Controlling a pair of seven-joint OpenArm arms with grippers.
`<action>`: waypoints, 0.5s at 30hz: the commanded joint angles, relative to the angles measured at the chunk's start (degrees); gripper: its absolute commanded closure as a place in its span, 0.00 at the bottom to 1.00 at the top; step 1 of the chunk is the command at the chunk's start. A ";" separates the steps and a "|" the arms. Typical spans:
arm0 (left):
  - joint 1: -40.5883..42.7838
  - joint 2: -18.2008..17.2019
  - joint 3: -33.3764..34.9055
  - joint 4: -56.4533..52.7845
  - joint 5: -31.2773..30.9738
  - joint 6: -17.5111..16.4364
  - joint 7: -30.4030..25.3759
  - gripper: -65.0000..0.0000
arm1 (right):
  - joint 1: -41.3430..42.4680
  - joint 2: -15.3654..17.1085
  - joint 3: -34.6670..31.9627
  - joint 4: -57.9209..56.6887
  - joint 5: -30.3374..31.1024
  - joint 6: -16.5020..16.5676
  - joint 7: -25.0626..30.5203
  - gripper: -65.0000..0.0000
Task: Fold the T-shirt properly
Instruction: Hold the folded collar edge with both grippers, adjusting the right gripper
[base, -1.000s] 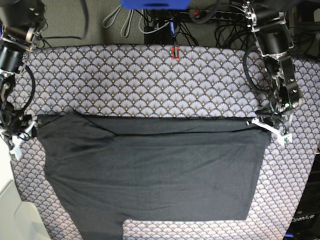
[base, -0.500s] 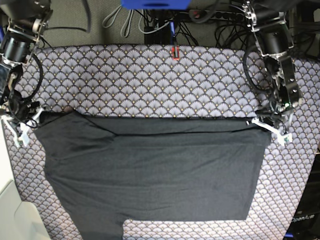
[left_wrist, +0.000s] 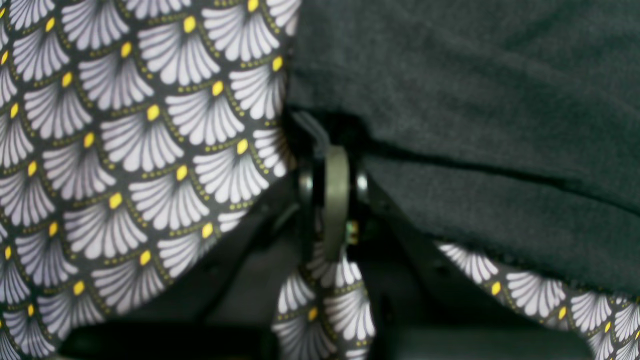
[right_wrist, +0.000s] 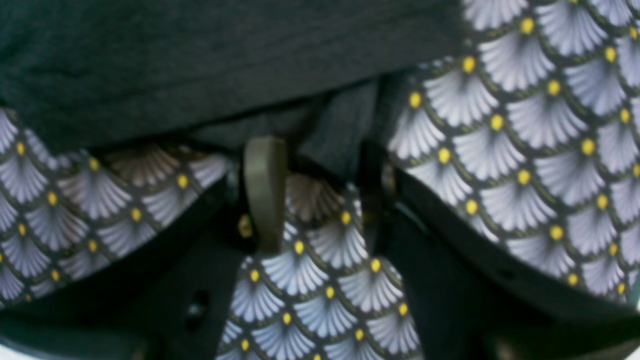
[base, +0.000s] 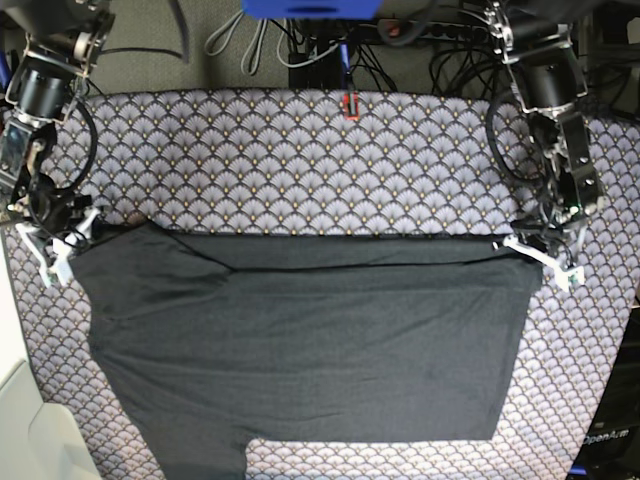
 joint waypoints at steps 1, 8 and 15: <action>-1.27 -0.78 -0.17 1.25 0.00 -0.03 -0.81 0.99 | 1.33 0.98 0.21 1.02 0.54 0.17 1.01 0.61; -1.27 -0.78 -0.17 1.25 0.00 -0.03 -0.81 0.99 | 1.24 1.07 0.21 0.93 0.45 0.17 3.91 0.61; -1.36 -0.78 -0.17 1.25 0.00 0.06 -0.81 0.99 | 1.15 1.07 0.21 0.93 0.37 0.17 4.18 0.61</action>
